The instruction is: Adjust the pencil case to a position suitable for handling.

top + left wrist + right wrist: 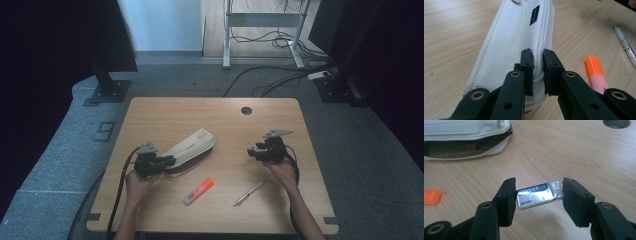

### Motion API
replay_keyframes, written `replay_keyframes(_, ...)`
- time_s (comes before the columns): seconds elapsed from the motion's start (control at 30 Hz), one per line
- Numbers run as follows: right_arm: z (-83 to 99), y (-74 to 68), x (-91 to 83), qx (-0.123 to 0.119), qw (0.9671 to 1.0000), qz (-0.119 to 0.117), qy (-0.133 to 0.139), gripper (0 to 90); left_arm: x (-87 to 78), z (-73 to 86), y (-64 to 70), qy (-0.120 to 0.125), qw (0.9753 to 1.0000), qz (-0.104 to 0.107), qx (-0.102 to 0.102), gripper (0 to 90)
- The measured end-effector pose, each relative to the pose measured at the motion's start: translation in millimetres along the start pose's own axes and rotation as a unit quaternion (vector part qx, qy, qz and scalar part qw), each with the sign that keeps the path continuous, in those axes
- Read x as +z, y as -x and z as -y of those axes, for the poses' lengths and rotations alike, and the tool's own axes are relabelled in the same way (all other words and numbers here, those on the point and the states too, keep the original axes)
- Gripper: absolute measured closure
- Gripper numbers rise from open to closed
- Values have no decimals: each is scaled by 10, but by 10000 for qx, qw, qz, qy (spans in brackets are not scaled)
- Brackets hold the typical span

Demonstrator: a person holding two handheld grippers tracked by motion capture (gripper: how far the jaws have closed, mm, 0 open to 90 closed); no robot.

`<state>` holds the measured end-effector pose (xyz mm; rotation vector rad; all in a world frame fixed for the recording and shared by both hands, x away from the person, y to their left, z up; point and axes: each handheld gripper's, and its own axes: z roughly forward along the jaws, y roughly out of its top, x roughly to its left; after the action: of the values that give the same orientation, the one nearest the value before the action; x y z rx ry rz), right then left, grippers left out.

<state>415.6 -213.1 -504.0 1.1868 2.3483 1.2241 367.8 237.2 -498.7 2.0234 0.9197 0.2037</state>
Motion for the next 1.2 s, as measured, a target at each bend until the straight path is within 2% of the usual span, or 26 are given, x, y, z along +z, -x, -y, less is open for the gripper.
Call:
replay_keyframes(0.3,-94,-165,162,-217,9996,-179,-50,450,-41,-8,-8,91,9999,32,-71,797)
replay_keyframes(0.5,-173,-262,274,-278,9992,-281,-47,450,-57,-8,-8,113,9999,38,-83,798)
replay_keyframes(1.2,-404,-665,786,-613,9964,-557,-190,449,-83,-11,-6,191,9997,90,-121,798)
